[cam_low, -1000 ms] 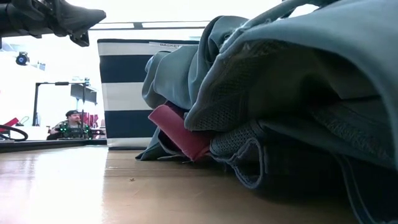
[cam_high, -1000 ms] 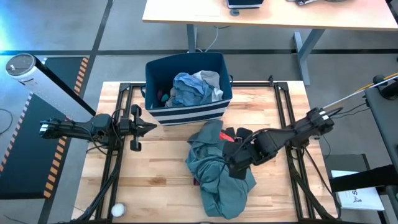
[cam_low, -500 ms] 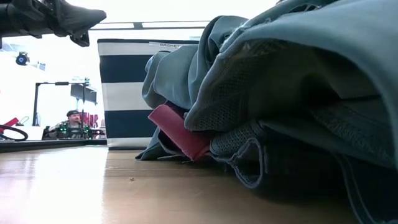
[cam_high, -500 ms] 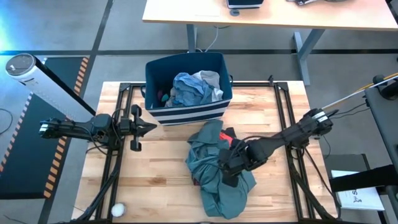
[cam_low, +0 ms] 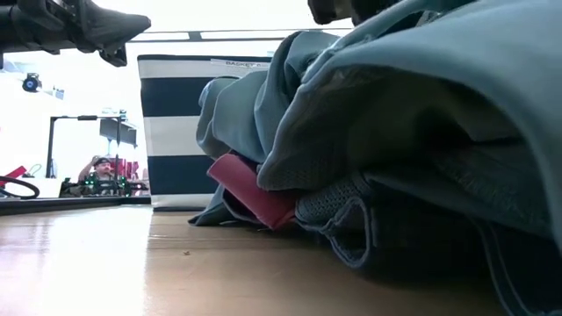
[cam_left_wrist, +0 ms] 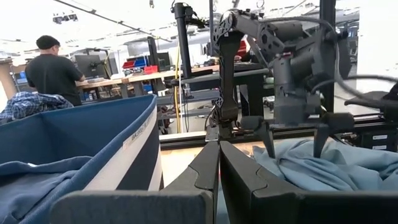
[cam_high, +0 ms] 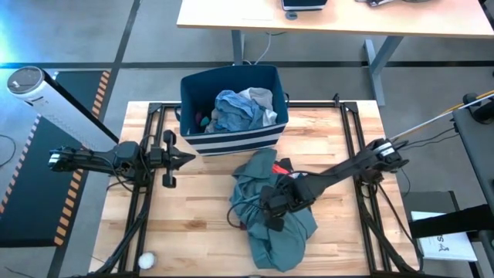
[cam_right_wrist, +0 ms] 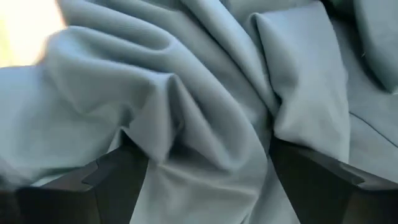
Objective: Sort clothes
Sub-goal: Put the gray pants into the blue laundry organizer
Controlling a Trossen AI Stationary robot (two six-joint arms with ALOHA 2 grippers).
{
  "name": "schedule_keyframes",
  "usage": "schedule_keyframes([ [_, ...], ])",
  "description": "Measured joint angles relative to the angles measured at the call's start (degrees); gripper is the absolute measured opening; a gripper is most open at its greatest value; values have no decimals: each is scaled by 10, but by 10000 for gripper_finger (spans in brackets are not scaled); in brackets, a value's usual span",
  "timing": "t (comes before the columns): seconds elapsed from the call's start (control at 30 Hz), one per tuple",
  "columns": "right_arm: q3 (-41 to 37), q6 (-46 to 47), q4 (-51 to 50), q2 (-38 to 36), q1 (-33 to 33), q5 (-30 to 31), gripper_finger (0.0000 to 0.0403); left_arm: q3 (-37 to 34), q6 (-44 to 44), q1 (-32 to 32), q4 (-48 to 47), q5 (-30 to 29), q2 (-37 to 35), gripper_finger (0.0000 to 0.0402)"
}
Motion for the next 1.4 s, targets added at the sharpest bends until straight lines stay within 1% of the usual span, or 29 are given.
schedule_keyframes([
  [0.07,0,-8,-2,11,-6,-4,313,0,0,0,0,0,0,0],
  [0.13,-1,-27,-2,22,-9,-6,299,0,0,0,0,0,0,0],
  [0.2,-1,-42,-2,29,-11,-9,271,0,0,0,0,0,1,0],
  [0.23,-1,-49,-1,32,-13,-11,250,0,0,0,0,0,1,0],
  [0.3,-1,-59,-1,34,-15,-11,195,0,0,0,-1,0,1,0],
  [0.43,-2,-112,-2,27,-14,-10,44,0,0,0,-1,0,2,0],
  [0.47,-2,-128,-3,24,-14,-10,24,0,1,0,-1,0,2,0],
  [0.5,0,-142,-5,20,-14,-10,18,0,1,0,-1,0,2,0],
  [0.6,16,-155,-25,11,-13,-10,18,0,2,0,-1,0,2,0],
  [0.67,35,-160,-42,2,-12,-8,9,0,2,0,-1,0,2,0],
  [0.77,71,-172,-69,-16,-8,2,6,0,2,0,-1,0,2,0],
  [0.87,122,-184,-98,-29,-5,9,4,0,2,0,-1,0,2,0],
  [1.1,267,-225,-160,-35,2,62,1,0,2,0,-1,0,2,0],
  [1.4,421,-312,-161,-35,1,123,1,0,5,0,-1,0,2,0],
])
